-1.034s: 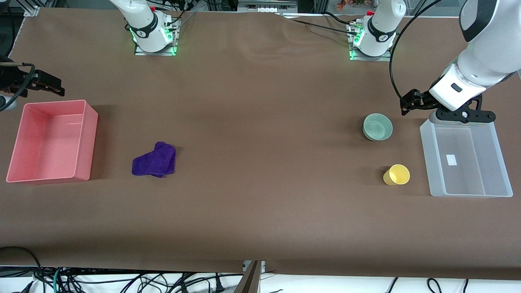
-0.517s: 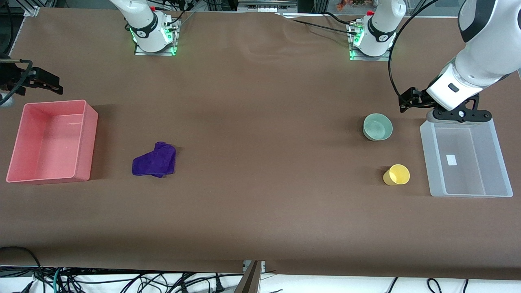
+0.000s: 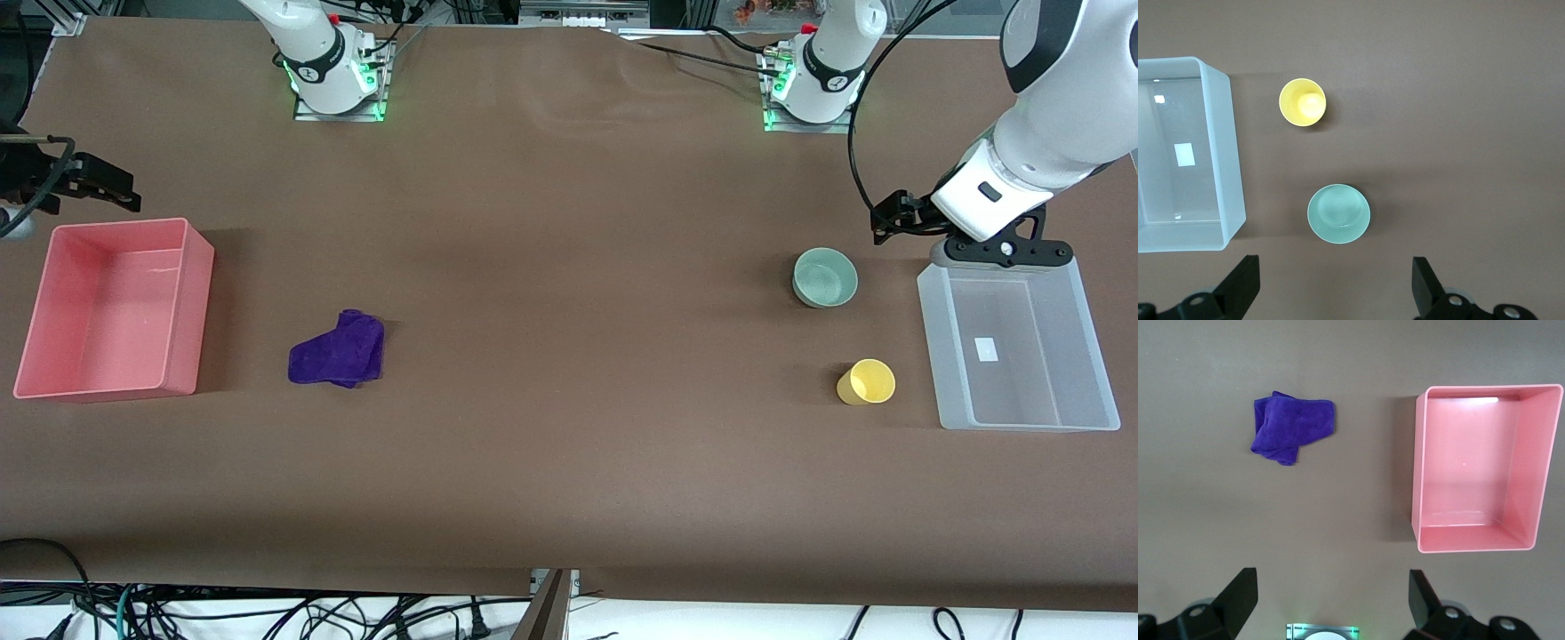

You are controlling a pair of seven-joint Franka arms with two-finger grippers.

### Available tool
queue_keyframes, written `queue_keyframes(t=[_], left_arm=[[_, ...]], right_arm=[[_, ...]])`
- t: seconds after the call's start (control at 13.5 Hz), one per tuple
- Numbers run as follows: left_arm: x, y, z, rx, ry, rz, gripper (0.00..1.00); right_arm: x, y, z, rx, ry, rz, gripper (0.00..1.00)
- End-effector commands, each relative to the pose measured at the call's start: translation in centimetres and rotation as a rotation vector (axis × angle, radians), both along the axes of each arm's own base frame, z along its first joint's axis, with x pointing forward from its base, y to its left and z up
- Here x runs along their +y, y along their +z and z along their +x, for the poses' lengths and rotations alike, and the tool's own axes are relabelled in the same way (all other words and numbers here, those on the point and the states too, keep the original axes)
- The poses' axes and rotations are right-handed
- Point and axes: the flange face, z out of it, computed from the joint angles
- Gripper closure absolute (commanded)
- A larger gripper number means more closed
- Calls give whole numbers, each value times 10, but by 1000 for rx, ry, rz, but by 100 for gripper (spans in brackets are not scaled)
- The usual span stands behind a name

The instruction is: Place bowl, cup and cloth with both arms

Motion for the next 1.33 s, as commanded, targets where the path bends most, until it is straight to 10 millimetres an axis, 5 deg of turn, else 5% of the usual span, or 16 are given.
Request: queue_keyframes(t=[0.0,0.3,0.52,0.66,0.96,1.03,1.26], left_arm=[[1,2,-3,9,3,-22,0],[3,-3,-5,33,0,-20,0],[3,-35,-11,192,-93,-18,0],[6,-60,-12,255,-191,-29,0],[12,-131,-7,242,-409,-44,0],[26,-159,-10,204,-400,-48,0],[29,-238,-21,76,-471,-27,0]], right_arm=[[6,-16,-1,-6,13,17,0],[10,-71,7,-20,26,18,0],[36,-103,11,-43,63,23,0],[56,-142,15,-87,93,29,0],[88,-234,22,-109,9,51,0],[95,-251,24,-107,-21,55,0],[107,-304,32,-111,-59,72,0]])
